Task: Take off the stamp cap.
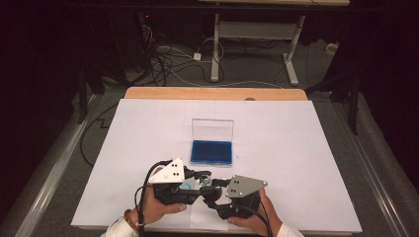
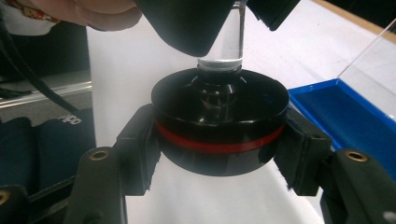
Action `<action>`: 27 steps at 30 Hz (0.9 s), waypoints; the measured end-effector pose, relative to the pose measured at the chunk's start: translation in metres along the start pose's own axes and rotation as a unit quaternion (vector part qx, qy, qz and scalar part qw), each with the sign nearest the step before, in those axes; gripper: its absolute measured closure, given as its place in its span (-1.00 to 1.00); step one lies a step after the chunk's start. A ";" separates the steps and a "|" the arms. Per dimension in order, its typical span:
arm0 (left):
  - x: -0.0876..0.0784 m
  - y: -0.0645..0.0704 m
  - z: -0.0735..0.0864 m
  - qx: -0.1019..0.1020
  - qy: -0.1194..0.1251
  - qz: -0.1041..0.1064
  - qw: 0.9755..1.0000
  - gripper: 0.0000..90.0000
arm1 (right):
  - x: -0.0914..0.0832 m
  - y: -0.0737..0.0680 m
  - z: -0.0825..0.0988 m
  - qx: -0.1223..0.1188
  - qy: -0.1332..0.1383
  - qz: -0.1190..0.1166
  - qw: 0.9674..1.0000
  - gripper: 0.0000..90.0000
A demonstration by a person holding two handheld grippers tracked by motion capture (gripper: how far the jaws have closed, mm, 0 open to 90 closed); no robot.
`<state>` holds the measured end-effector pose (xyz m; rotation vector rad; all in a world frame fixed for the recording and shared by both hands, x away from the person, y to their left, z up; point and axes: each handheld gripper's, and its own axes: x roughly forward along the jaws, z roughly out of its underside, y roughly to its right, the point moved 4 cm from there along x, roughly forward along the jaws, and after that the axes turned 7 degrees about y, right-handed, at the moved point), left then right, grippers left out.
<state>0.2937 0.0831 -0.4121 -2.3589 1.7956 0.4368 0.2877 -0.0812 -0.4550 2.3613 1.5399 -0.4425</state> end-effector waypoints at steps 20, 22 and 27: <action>0.001 0.000 0.003 -0.005 0.006 0.014 1.000 0.22 | -0.001 0.001 0.001 0.026 -0.020 -0.032 0.999 -0.13; 0.000 -0.002 0.003 -0.018 0.010 0.019 1.000 0.22 | -0.003 0.001 -0.001 0.015 -0.019 -0.023 0.999 -0.13; 0.000 -0.002 0.002 -0.021 0.011 0.026 0.999 0.22 | -0.004 -0.001 -0.002 0.004 -0.024 -0.020 1.000 -0.13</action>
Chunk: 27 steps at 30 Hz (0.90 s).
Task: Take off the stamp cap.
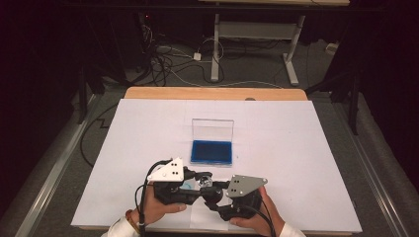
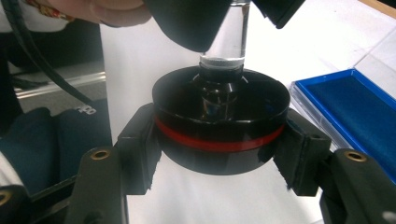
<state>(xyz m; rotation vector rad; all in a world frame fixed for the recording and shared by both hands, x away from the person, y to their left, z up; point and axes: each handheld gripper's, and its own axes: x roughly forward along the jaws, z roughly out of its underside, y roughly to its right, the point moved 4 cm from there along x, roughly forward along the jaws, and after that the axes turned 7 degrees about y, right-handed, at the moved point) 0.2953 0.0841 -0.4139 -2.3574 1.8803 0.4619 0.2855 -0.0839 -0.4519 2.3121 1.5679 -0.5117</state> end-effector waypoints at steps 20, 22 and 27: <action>-0.027 -0.018 -0.007 0.004 0.014 -0.054 0.998 0.22 | -0.029 0.029 0.020 -0.029 -0.045 0.061 0.997 -0.14; -0.026 -0.018 -0.006 0.007 0.009 -0.056 0.998 0.22 | -0.035 0.033 0.020 -0.030 -0.042 0.075 0.996 -0.14; -0.024 -0.021 -0.002 0.014 -0.009 -0.070 0.997 0.21 | -0.053 0.045 0.021 -0.021 -0.035 0.102 0.994 -0.14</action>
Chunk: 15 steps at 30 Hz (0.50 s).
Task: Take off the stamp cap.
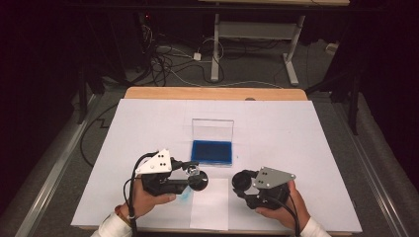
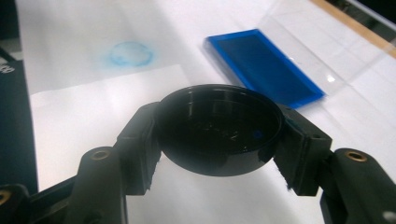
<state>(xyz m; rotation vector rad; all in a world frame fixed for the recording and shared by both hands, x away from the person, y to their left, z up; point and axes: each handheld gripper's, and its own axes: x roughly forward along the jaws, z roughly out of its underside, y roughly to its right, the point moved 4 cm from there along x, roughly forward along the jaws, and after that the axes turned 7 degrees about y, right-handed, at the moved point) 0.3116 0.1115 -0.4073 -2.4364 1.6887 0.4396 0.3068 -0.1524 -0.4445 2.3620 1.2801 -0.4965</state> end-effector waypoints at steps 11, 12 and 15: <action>0.003 -0.008 0.010 0.026 -0.042 -0.032 0.998 0.21 | -0.020 0.021 0.005 0.015 0.013 0.048 0.999 -0.14; 0.003 -0.010 0.011 0.023 -0.042 -0.034 0.998 0.21 | -0.021 0.022 0.005 0.015 0.015 0.052 0.998 -0.14; 0.002 -0.013 0.013 0.023 -0.048 -0.042 0.998 0.21 | -0.025 0.026 0.006 0.019 0.017 0.061 0.998 -0.14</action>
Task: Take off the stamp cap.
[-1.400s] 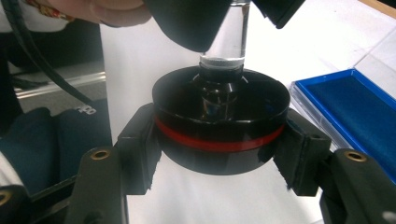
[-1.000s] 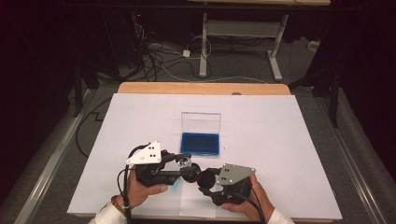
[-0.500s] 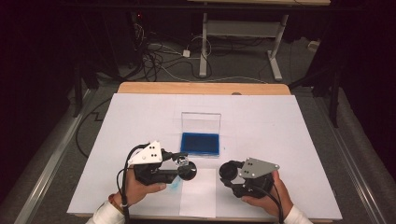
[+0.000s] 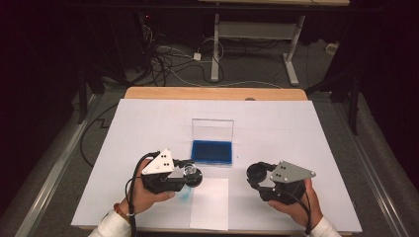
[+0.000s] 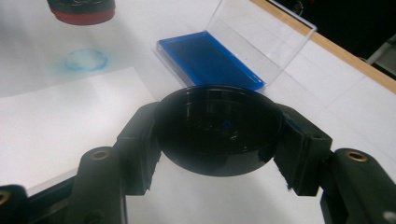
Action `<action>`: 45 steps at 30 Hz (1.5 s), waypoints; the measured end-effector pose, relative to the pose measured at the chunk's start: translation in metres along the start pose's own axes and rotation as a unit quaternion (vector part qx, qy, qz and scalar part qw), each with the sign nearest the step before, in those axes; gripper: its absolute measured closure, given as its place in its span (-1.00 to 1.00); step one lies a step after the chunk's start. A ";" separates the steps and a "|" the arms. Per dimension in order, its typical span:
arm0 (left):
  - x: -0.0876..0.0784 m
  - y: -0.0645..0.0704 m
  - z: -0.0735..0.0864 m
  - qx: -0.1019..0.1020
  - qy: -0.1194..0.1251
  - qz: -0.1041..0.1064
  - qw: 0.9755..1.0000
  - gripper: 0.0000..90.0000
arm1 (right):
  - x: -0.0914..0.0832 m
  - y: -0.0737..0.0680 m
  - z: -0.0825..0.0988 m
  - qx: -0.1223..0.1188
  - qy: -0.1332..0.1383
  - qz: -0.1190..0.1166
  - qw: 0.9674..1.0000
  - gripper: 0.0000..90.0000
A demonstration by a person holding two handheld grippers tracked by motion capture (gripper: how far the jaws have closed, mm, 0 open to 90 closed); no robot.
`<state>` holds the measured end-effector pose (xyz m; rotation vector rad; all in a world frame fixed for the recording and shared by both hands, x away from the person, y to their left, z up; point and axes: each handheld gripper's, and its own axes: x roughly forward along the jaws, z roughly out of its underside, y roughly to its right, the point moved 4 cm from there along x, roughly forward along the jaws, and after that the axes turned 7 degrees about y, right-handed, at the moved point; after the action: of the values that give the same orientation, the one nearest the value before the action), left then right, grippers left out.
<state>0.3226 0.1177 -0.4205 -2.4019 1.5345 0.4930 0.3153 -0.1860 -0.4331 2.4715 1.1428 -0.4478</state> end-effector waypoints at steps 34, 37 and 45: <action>0.004 -0.001 -0.006 0.008 -0.004 -0.009 1.000 0.21 | -0.004 0.005 0.006 0.000 -0.001 0.009 1.000 -0.14; 0.004 -0.002 -0.007 0.007 -0.003 -0.010 1.000 0.21 | -0.004 0.005 0.006 -0.001 -0.001 0.009 1.000 -0.14; -0.001 -0.007 -0.011 0.008 0.001 -0.022 1.000 0.21 | -0.003 0.005 0.007 0.001 -0.001 0.006 1.000 -0.14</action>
<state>0.3304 0.1177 -0.4095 -2.4193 1.4767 0.4671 0.3167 -0.1944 -0.4366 2.4783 1.1256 -0.4487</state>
